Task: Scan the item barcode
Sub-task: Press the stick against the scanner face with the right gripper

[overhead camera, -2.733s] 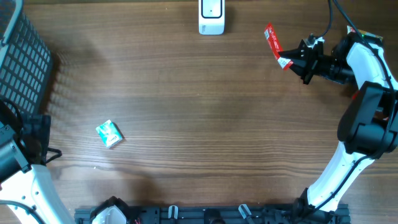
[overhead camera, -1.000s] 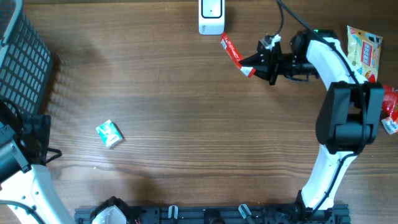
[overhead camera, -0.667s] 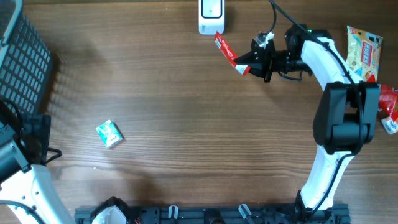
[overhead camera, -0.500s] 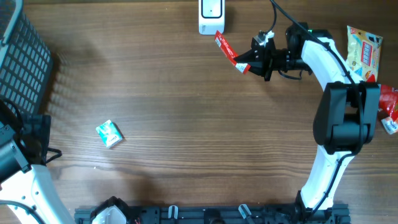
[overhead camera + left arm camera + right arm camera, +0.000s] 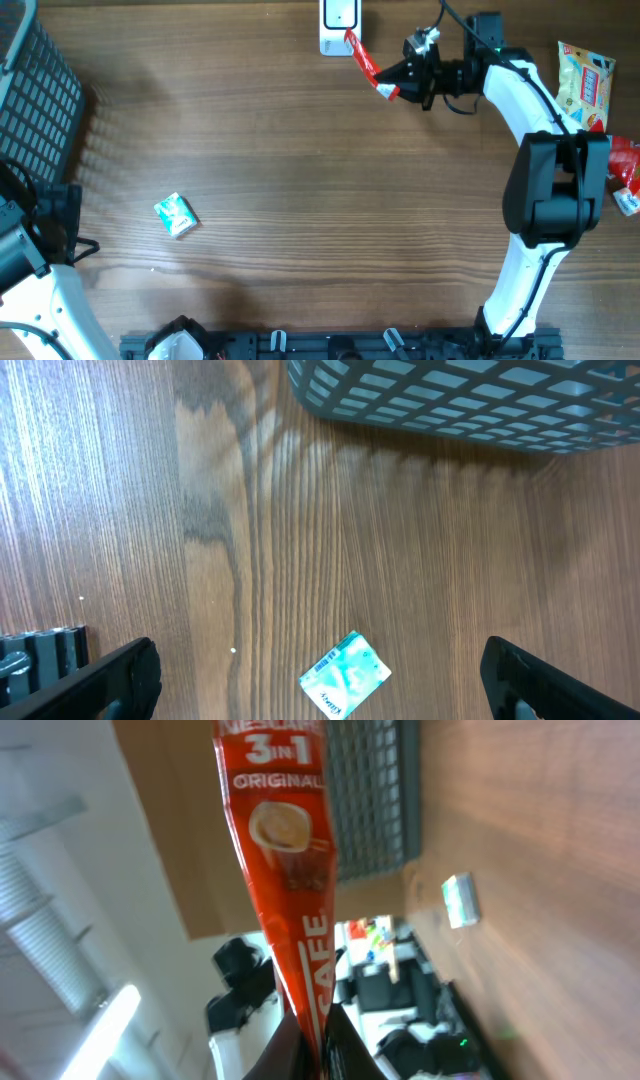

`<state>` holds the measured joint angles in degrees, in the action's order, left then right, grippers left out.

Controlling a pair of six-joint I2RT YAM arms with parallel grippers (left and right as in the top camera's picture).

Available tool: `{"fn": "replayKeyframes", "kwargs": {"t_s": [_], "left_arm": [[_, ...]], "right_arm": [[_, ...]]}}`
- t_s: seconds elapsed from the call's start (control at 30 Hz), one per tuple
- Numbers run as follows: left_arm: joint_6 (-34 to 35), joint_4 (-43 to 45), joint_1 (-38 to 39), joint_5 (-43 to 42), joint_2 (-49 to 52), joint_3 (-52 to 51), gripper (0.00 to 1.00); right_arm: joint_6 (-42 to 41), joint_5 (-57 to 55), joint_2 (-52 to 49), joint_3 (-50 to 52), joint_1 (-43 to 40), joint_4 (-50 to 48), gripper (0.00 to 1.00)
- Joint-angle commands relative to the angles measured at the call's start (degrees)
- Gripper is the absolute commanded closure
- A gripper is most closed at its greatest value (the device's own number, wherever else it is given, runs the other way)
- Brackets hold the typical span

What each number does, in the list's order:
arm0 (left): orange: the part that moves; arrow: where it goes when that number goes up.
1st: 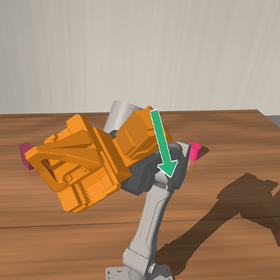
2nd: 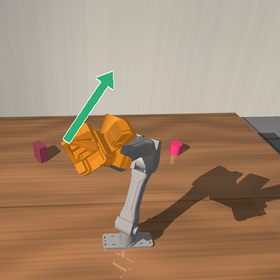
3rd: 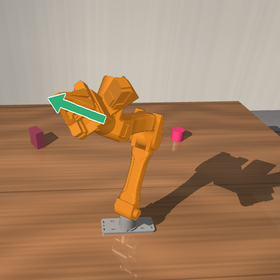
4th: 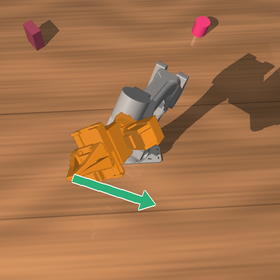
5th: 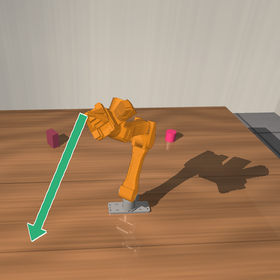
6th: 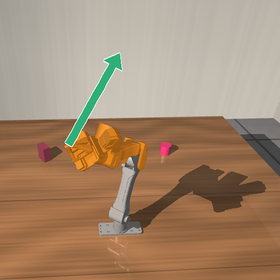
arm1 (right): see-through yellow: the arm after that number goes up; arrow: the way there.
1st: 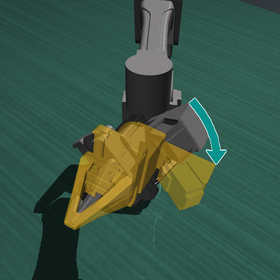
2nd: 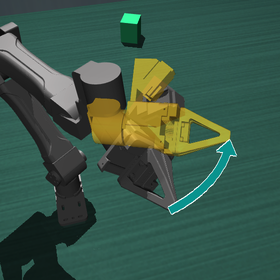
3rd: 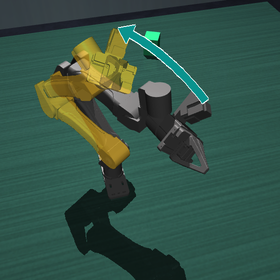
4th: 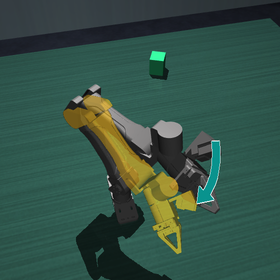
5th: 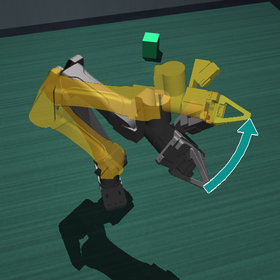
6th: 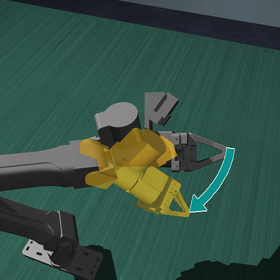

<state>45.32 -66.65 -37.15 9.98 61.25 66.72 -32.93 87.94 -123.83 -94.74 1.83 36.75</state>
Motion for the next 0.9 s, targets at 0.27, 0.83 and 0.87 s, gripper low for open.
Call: {"fn": "replayKeyframes", "kwargs": {"t_s": [0.27,0.83,0.87], "left_arm": [[0.55,0.13,-0.31,0.11,0.04,0.7,0.0],[0.55,0.15,-0.31,0.11,0.04,0.7,0.0],[0.55,0.13,-0.31,0.09,0.04,0.7,0.0]], "right_arm": [[-24.79,-17.73,1.18,-0.28,7.41,-37.62,0.96],[5.55,-58.8,1.22,-4.0,12.98,-27.8,0.96],[8.2,-62.97,1.22,-4.94,13.97,-25.57,0.96]]}}
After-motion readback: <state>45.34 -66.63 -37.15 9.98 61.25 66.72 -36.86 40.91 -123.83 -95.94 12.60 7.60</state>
